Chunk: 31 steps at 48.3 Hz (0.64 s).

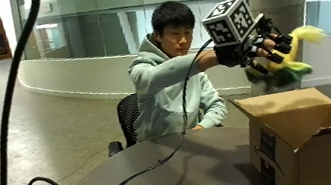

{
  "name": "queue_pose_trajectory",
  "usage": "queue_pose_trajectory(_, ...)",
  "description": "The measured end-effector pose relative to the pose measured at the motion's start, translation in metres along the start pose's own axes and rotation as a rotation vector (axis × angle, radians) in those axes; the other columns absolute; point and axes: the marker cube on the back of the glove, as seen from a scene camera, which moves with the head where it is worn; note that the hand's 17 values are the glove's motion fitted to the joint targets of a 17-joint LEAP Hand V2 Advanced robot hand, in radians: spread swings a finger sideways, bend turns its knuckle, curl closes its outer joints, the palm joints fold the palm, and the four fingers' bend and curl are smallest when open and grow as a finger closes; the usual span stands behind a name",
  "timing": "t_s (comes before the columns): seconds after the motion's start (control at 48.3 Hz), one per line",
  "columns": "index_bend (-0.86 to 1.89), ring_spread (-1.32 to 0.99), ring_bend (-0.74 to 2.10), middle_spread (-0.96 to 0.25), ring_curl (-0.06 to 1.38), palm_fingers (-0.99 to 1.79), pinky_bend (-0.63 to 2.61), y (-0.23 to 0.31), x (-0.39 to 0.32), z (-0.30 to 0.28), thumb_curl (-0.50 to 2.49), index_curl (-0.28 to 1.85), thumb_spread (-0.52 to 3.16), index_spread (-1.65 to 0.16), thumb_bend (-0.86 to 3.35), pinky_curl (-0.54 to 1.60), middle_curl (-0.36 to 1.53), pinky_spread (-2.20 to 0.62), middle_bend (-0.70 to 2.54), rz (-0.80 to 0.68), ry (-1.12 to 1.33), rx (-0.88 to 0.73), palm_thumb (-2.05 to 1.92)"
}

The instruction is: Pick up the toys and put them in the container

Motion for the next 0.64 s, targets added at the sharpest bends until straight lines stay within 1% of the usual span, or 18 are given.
queue_pose_trajectory(0.021,0.54,-0.25,1.44,-0.11,0.64,0.11,1.22,-0.002,-0.003,0.006,0.3,0.8,1.13,-0.12,-0.11,0.77,0.71,-0.4,1.1,0.0,-0.013,-0.019,0.02)
queue_pose_trajectory(0.041,0.49,-0.23,1.32,-0.1,0.64,-0.26,1.2,-0.004,-0.006,0.011,0.3,0.8,1.11,-0.13,-0.1,0.78,0.69,-0.34,1.03,-0.004,-0.025,-0.023,-0.01)
queue_pose_trajectory(0.062,0.46,-0.22,1.26,-0.09,0.63,-0.38,1.23,-0.005,-0.008,0.015,0.3,0.78,1.09,-0.13,-0.09,0.78,0.64,-0.31,0.88,-0.013,-0.034,-0.017,-0.03)
queue_pose_trajectory(0.104,0.38,-0.17,1.0,-0.05,0.53,-0.54,1.18,-0.006,-0.01,0.021,0.29,0.67,1.05,-0.15,-0.08,0.71,0.56,-0.23,0.71,-0.036,-0.045,0.004,-0.05)
queue_pose_trajectory(0.166,0.32,-0.13,0.75,-0.03,0.42,-0.47,1.09,-0.004,-0.012,0.026,0.29,0.57,1.02,-0.17,-0.07,0.63,0.49,-0.16,0.54,-0.07,-0.052,0.019,-0.06)
queue_pose_trajectory(0.29,0.23,-0.09,0.51,0.0,0.3,-0.31,0.92,0.012,-0.013,0.025,0.28,0.49,1.0,-0.21,-0.06,0.54,0.41,-0.07,0.34,-0.13,-0.051,0.033,-0.05)
queue_pose_trajectory(0.456,0.19,-0.06,0.36,0.0,0.25,-0.18,0.75,0.046,-0.012,0.01,0.27,0.47,1.02,-0.24,-0.05,0.46,0.37,-0.02,0.19,-0.227,-0.09,0.037,-0.04)
queue_pose_trajectory(0.642,0.17,-0.06,0.28,0.0,0.24,-0.12,0.68,0.095,0.0,-0.013,0.25,0.45,1.06,-0.25,-0.06,0.41,0.34,0.01,0.15,-0.297,-0.09,0.002,-0.07)
